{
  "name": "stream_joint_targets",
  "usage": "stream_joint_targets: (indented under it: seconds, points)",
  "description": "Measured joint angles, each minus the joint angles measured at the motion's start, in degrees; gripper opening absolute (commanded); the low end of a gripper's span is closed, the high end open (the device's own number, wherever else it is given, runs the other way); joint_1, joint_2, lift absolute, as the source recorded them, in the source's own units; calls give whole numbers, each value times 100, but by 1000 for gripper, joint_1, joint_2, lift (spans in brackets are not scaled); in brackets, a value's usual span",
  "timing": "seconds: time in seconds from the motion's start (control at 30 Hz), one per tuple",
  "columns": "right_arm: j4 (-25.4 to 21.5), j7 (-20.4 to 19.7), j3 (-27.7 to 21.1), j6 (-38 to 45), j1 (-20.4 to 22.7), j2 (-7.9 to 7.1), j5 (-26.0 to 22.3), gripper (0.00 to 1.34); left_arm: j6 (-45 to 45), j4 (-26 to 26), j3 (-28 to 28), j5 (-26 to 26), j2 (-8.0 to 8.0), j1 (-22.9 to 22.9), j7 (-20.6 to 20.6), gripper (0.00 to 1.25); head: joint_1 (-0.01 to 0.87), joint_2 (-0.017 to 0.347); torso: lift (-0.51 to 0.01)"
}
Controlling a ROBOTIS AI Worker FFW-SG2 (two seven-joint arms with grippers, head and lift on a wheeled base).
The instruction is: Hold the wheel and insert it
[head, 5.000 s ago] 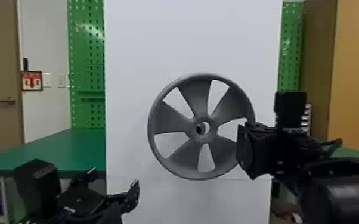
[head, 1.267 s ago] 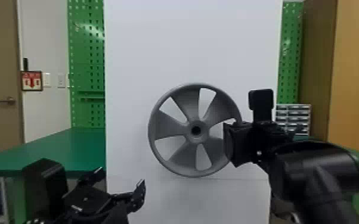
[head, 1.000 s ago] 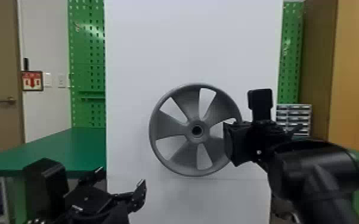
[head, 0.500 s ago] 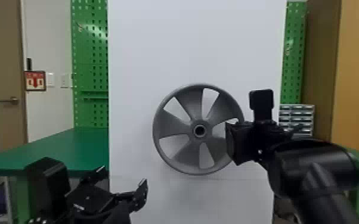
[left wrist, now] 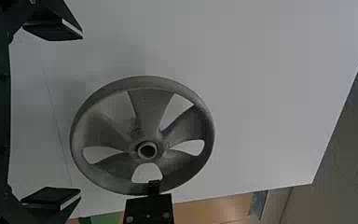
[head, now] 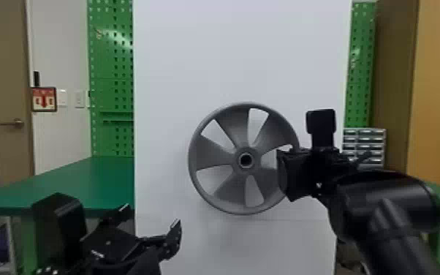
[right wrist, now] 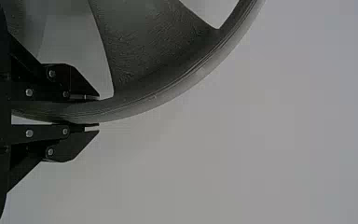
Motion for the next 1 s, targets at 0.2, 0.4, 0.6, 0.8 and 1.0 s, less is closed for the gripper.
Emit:
stream_joint_targets:
  seconds: [0.2, 0.4, 0.6, 0.8, 1.0]
  points:
    - [-1, 0, -1, -107, 42, -14, -8, 993, 0, 5, 5, -6, 0, 12, 0, 1147, 97, 15, -442]
    - [-1, -195, 36, -173, 52, -13, -165, 1224, 0, 9, 1, -9, 0, 22, 0, 1147, 97, 15, -442]
    - [-5, -137, 44, -176, 56, -13, -234, 1206, 0, 9, 0, -9, 0, 26, 0, 1147, 97, 15, -442]
    - [-5, -136, 31, -176, 65, -12, -244, 1209, 0, 9, 13, -9, 0, 31, 0, 1147, 97, 15, -442]
    - [-5, -136, 25, -176, 71, -13, -271, 1209, 0, 9, 18, -9, 0, 34, 0, 1147, 97, 15, -442]
